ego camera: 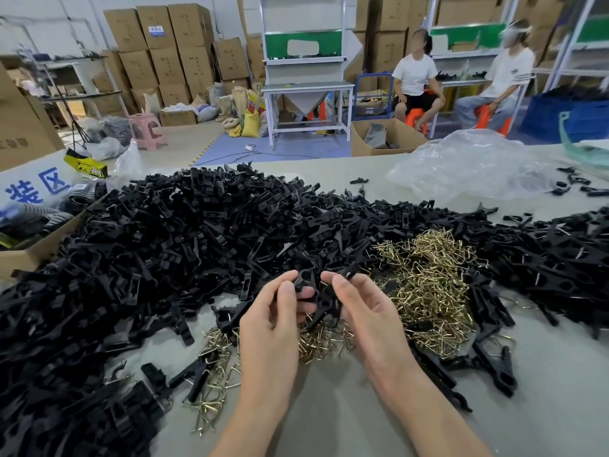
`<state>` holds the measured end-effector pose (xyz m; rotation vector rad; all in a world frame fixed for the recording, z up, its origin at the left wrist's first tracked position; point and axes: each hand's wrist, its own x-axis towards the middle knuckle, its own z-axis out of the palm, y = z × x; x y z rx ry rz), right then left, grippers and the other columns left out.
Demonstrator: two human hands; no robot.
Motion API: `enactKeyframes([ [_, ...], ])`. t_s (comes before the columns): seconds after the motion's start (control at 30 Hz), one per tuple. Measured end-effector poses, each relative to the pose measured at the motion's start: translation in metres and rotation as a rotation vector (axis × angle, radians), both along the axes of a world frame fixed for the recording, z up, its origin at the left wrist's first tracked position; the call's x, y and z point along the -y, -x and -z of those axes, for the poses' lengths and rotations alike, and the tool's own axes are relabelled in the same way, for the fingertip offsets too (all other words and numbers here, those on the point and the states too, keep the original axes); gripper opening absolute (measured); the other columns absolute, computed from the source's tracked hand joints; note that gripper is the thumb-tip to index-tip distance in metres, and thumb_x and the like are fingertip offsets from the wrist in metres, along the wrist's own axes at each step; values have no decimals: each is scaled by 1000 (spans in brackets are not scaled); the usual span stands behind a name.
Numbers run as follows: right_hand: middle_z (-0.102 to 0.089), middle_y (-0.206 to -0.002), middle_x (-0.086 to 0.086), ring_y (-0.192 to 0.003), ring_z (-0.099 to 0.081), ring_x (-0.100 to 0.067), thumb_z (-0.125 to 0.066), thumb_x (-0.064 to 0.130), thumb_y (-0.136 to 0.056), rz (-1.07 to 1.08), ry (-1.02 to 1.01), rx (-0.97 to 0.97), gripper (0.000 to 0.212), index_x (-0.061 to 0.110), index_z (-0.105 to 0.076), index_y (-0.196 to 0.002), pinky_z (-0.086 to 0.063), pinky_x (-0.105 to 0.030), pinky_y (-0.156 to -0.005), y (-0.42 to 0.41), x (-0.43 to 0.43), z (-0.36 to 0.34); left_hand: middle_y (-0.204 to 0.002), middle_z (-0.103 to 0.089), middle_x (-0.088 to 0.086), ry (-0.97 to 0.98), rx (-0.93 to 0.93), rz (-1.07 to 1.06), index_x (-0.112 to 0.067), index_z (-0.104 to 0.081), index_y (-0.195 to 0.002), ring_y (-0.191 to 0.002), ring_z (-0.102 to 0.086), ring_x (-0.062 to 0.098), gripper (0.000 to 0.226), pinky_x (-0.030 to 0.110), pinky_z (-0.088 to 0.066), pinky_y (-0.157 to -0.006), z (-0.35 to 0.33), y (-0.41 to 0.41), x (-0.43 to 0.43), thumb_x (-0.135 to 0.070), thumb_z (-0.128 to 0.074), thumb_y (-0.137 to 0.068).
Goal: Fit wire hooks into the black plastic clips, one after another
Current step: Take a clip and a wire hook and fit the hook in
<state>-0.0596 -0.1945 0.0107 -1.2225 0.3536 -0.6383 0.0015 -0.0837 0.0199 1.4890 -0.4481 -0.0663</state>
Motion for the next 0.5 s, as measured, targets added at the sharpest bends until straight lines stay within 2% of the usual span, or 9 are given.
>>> enactKeyframes([
  [0.07, -76, -113, 6, -105, -69, -4, -71, 42, -80, -1, 40, 46, 33, 14, -69, -98, -52, -18, -86, 1, 0, -1, -96, -78, -2, 92, -142, 49, -30, -72, -110, -88, -73, 14, 23, 29, -56, -76, -2, -2, 0, -25, -51, -103],
  [0.13, -76, -111, 3, -106, -70, -8, -73, 37, -82, -5, 64, 77, 32, 10, -68, -100, -51, -13, -86, 3, 0, 0, -99, -77, 5, 215, -322, 119, -24, -77, -106, -87, -71, 14, 24, 28, -56, -75, -5, -2, 0, -22, -54, -101],
  [0.2, -75, -102, -7, -99, -71, -11, -76, 35, -84, -2, 97, 78, 31, 9, -65, -96, -54, -20, -85, 3, 0, 1, -98, -77, 9, 306, -446, 170, -22, -80, -103, -81, -69, 13, 23, 24, -58, -68, -8, -2, 1, -20, -57, -97],
  [0.27, -70, -95, -18, -90, -69, -14, -79, 41, -83, 19, 132, 40, 39, 9, -58, -92, -56, -28, -83, 3, 1, 2, -98, -77, 10, 334, -492, 194, -22, -79, -102, -79, -69, 12, 23, 22, -58, -66, -9, -1, 3, -17, -57, -97],
  [0.33, -74, -88, -13, -85, -72, -14, -77, 45, -78, 28, 138, -2, 40, 14, -60, -98, -56, -26, -77, 2, 3, 4, -97, -77, 9, 302, -455, 178, -19, -78, -104, -80, -71, 12, 23, 22, -59, -68, -7, 0, 4, -12, -56, -99],
  [0.4, -77, -87, -8, -82, -73, -13, -73, 40, -78, 4, 131, -24, 37, 21, -66, -109, -56, -22, -73, 1, 2, 6, -89, -77, 5, 202, -308, 124, -25, -74, -107, -80, -71, 11, 22, 19, -57, -69, -4, 2, 3, -13, -56, -100],
  [0.5, -77, -90, -7, -89, -74, -15, -68, 28, -87, -35, 99, 6, 26, 23, -71, -112, -57, -22, -77, 0, 2, 8, -74, -70, -1, 64, -115, 58, -30, -73, -98, -70, -64, 7, 18, 15, -52, -65, 1, 4, 1, -22, -58, -99],
])
